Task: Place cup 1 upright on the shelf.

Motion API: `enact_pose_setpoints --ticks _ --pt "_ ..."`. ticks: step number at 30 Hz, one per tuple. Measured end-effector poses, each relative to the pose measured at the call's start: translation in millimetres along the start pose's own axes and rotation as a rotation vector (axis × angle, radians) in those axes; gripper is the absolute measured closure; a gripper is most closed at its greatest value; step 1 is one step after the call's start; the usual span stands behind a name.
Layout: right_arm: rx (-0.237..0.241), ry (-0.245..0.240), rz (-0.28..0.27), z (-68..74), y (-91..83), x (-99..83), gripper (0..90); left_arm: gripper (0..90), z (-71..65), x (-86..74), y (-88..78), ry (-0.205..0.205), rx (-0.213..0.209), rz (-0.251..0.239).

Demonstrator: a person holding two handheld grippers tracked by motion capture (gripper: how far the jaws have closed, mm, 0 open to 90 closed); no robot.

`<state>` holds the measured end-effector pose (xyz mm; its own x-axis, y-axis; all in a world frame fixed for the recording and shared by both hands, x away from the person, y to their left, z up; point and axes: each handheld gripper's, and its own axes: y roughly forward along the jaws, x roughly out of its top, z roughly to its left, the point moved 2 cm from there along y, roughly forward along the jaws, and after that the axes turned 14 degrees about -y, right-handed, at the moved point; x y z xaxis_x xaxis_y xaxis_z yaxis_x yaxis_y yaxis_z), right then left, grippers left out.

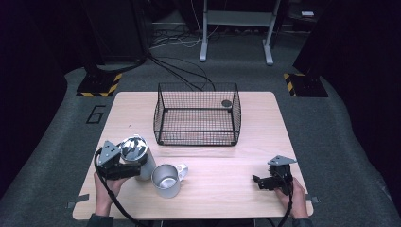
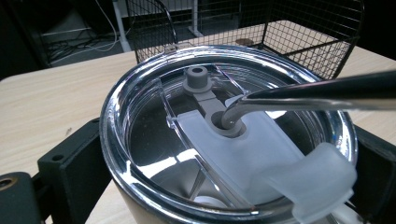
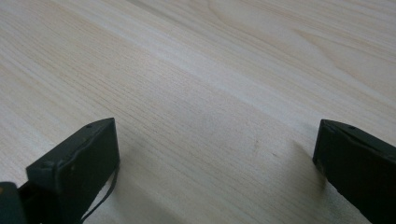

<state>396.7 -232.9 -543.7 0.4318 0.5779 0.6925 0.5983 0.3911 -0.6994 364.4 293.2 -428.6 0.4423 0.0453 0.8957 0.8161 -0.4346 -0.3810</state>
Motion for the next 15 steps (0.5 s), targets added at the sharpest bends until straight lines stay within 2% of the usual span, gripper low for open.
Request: enact_pose_setpoints --ticks 15 --pt "0.000 0.000 0.000 0.0 0.0 0.0 0.0 3.7 -1.3 25.9 -5.8 0.027 0.026 -0.006"
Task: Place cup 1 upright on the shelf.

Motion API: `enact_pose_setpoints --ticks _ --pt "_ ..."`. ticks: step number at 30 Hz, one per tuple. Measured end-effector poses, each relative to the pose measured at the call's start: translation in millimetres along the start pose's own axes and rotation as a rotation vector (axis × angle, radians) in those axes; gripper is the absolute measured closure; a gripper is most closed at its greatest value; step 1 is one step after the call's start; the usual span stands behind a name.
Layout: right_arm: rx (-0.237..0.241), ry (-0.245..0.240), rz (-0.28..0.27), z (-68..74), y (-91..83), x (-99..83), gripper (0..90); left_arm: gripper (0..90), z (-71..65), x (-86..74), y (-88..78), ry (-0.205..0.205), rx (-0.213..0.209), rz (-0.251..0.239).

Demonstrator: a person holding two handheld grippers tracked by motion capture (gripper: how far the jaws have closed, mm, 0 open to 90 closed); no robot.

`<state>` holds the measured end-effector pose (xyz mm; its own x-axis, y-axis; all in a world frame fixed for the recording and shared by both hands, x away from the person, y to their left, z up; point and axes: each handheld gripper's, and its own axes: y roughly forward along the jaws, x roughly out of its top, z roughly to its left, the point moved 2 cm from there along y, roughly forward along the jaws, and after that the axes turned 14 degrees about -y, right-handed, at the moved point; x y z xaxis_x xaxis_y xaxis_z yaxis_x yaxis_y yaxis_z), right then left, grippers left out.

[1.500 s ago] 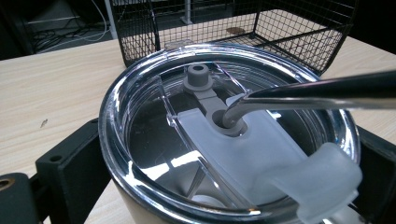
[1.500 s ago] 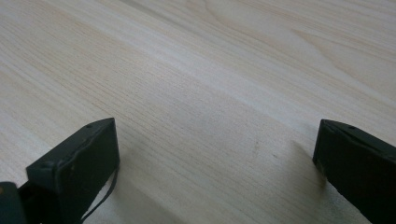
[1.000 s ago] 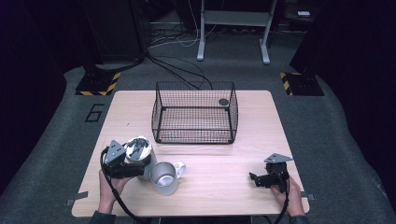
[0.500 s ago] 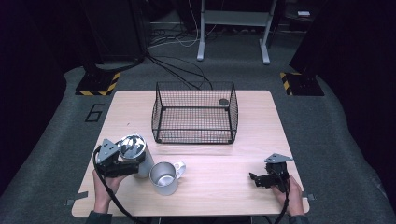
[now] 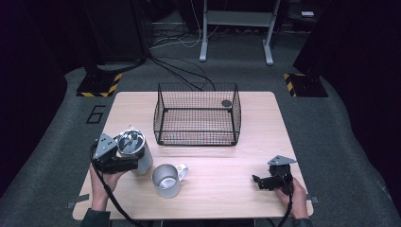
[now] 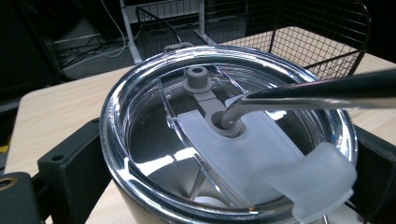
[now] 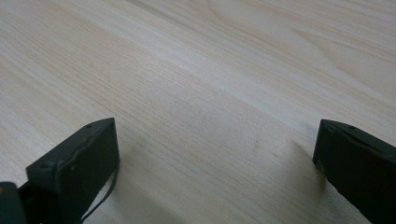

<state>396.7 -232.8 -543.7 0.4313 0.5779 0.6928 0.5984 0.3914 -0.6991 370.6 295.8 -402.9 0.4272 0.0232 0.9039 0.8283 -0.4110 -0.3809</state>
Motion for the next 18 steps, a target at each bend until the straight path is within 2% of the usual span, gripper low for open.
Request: enact_pose_setpoints --ticks 6,18 --pt "0.000 0.000 0.000 0.0 0.0 0.0 0.0 3.7 0.5 9.0 -1.0 -0.003 -0.006 -0.009" --pt "0.000 0.000 0.000 0.0 0.0 0.0 0.0 3.7 -6.7 32.2 0.6 0.024 -0.027 -0.006"
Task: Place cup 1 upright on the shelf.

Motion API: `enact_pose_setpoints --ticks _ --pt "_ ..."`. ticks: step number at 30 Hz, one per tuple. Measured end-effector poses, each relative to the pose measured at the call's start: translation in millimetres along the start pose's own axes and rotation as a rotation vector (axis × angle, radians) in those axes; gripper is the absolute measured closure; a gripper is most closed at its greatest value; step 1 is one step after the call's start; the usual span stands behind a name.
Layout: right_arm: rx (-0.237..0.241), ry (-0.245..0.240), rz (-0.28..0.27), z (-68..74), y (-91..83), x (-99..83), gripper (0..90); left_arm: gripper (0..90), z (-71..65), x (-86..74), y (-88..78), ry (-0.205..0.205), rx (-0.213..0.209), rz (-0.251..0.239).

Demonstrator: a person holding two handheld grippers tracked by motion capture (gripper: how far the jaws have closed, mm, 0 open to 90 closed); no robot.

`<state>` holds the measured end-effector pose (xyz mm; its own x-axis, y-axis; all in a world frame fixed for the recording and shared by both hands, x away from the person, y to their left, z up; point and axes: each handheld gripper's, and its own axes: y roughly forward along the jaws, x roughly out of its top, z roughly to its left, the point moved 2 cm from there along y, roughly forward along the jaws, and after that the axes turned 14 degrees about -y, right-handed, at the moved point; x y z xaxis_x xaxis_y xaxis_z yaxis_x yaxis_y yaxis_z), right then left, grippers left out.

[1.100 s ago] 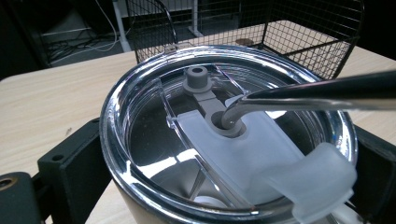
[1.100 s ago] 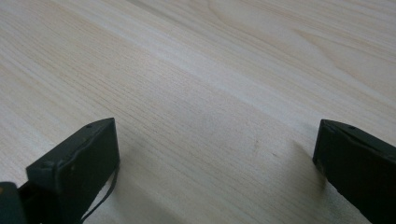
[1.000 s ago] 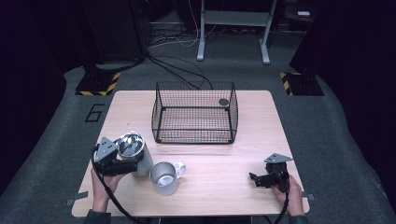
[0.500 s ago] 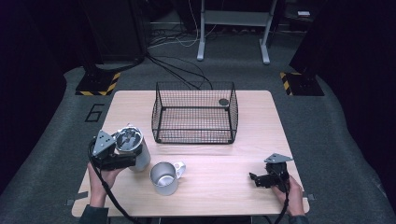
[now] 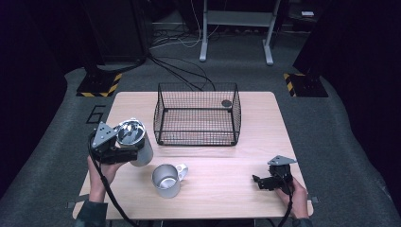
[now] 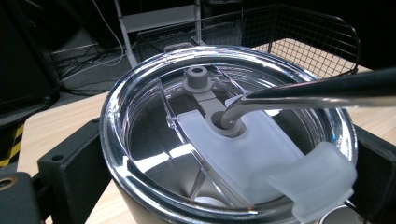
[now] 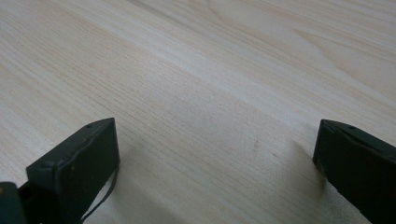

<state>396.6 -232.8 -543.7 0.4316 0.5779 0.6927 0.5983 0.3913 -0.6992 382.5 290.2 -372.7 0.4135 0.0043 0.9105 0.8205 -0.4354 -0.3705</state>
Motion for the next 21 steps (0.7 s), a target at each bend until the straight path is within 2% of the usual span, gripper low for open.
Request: enact_pose_setpoints --ticks 11,18,21 --pt "0.001 -0.005 -0.001 -0.5 0.1 -0.1 0.0 3.7 -4.4 9.0 7.3 0.011 -0.039 0.011" --pt "0.001 -0.004 -0.001 -0.5 0.1 0.0 0.0 3.7 -9.1 16.5 14.9 0.035 -0.054 0.018" --pt "0.001 -0.004 -0.001 -0.5 0.1 -0.1 0.0 3.7 -10.7 20.3 17.7 0.028 -0.068 0.013"
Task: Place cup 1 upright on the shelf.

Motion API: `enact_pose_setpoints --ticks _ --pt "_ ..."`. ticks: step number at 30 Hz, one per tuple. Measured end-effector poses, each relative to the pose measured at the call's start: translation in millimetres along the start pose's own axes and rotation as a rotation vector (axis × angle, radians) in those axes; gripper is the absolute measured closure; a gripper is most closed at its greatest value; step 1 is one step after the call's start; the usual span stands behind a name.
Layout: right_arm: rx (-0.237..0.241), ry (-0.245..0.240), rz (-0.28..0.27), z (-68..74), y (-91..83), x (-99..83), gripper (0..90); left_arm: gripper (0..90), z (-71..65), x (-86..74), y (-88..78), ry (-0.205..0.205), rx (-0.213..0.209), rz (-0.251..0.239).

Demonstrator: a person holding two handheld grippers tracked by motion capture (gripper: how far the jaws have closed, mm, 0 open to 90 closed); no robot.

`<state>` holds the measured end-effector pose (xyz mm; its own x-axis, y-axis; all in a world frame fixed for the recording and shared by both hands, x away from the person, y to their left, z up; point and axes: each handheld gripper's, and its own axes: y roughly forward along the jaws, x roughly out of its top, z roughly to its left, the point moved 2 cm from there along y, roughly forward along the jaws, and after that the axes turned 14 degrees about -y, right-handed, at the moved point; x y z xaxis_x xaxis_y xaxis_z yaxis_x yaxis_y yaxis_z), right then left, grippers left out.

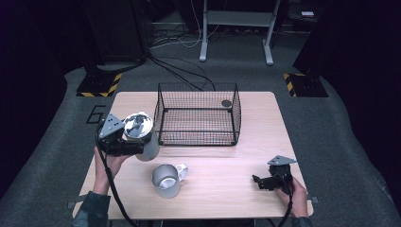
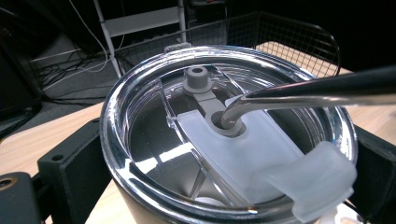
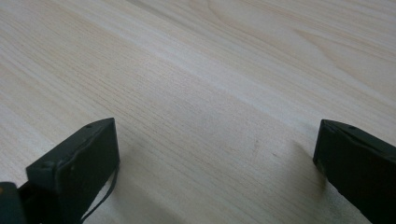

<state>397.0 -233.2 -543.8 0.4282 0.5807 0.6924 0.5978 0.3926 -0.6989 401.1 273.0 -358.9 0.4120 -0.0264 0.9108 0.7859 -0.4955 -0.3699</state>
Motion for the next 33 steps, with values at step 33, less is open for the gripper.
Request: enact_pose_setpoints --ticks 33 --pt "0.006 -0.008 -0.002 -1.1 -0.2 -0.5 0.0 3.7 -29.6 42.9 33.3 0.076 -0.095 0.012"
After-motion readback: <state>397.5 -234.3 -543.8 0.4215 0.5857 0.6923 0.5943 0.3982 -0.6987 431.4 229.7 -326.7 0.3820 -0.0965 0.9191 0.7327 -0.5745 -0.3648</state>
